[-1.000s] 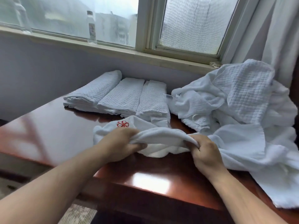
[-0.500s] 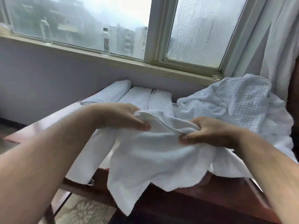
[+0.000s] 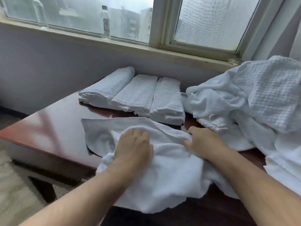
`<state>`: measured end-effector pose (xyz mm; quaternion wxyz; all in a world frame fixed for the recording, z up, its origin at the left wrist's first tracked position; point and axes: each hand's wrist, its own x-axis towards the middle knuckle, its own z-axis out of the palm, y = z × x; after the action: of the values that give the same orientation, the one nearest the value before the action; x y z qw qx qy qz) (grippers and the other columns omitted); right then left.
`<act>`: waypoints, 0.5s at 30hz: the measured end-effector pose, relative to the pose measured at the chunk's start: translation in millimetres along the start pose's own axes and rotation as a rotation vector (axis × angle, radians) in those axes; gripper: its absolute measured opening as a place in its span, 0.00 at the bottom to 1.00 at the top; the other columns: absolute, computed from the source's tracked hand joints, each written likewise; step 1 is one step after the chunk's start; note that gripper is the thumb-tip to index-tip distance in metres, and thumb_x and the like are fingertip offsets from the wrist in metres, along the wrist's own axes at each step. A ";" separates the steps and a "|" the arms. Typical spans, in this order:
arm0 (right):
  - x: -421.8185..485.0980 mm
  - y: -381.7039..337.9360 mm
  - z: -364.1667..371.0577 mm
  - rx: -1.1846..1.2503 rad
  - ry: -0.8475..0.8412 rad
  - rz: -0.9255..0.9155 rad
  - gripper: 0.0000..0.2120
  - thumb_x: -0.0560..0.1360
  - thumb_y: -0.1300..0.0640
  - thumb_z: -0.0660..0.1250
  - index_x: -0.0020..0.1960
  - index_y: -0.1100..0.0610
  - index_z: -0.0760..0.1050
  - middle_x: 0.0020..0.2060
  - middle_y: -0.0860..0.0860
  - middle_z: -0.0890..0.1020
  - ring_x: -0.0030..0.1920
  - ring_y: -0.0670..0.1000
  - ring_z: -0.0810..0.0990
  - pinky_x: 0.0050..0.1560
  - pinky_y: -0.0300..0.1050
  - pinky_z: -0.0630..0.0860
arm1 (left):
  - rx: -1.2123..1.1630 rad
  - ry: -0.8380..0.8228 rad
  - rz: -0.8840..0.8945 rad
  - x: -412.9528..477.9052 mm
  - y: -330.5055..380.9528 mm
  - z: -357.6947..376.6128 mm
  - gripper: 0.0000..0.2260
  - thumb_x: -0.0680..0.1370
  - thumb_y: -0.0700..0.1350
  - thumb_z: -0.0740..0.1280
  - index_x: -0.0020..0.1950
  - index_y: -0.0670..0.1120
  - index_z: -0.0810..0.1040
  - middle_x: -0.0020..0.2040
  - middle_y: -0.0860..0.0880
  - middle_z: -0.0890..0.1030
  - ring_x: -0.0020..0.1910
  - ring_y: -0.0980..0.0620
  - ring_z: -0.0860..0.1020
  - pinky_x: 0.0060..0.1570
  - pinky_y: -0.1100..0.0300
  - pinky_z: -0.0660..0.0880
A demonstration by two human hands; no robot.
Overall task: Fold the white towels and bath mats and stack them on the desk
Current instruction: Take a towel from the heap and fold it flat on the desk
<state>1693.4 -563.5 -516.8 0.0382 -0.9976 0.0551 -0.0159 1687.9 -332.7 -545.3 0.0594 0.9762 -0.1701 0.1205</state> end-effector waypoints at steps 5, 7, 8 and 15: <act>16.0 3.0 6.9 0.024 -0.003 0.087 0.10 0.77 0.47 0.58 0.42 0.51 0.70 0.51 0.56 0.83 0.51 0.59 0.79 0.46 0.49 0.71 | -0.149 -0.107 -0.129 -3.7 -10.0 -17.6 0.14 0.82 0.52 0.56 0.63 0.51 0.74 0.64 0.48 0.76 0.66 0.46 0.71 0.63 0.50 0.70; 18.7 6.0 1.3 0.166 0.097 0.155 0.13 0.78 0.47 0.56 0.44 0.54 0.73 0.51 0.59 0.82 0.51 0.60 0.79 0.49 0.51 0.73 | -0.064 -0.105 -0.220 0.7 -24.3 -27.4 0.15 0.82 0.54 0.54 0.63 0.50 0.74 0.63 0.46 0.76 0.64 0.43 0.71 0.60 0.47 0.71; 19.0 5.0 -0.9 0.202 0.139 0.199 0.14 0.79 0.46 0.56 0.47 0.55 0.74 0.53 0.59 0.82 0.52 0.61 0.78 0.51 0.53 0.73 | -0.042 -0.123 -0.262 3.4 -31.9 -30.8 0.17 0.82 0.56 0.54 0.63 0.50 0.74 0.63 0.46 0.76 0.63 0.43 0.71 0.59 0.47 0.71; -13.5 -58.3 1.8 0.158 0.331 -0.399 0.13 0.77 0.51 0.67 0.61 0.50 0.78 0.54 0.49 0.80 0.56 0.54 0.78 0.54 0.47 0.68 | -0.594 -0.286 -0.240 33.0 -56.3 -31.5 0.11 0.81 0.39 0.60 0.58 0.45 0.81 0.57 0.45 0.82 0.57 0.45 0.79 0.58 0.54 0.75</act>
<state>1686.4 -504.1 -514.4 0.1025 -0.9665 -0.1384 -0.1902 1730.8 -285.6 -510.7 0.3300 0.9364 -0.0883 -0.0798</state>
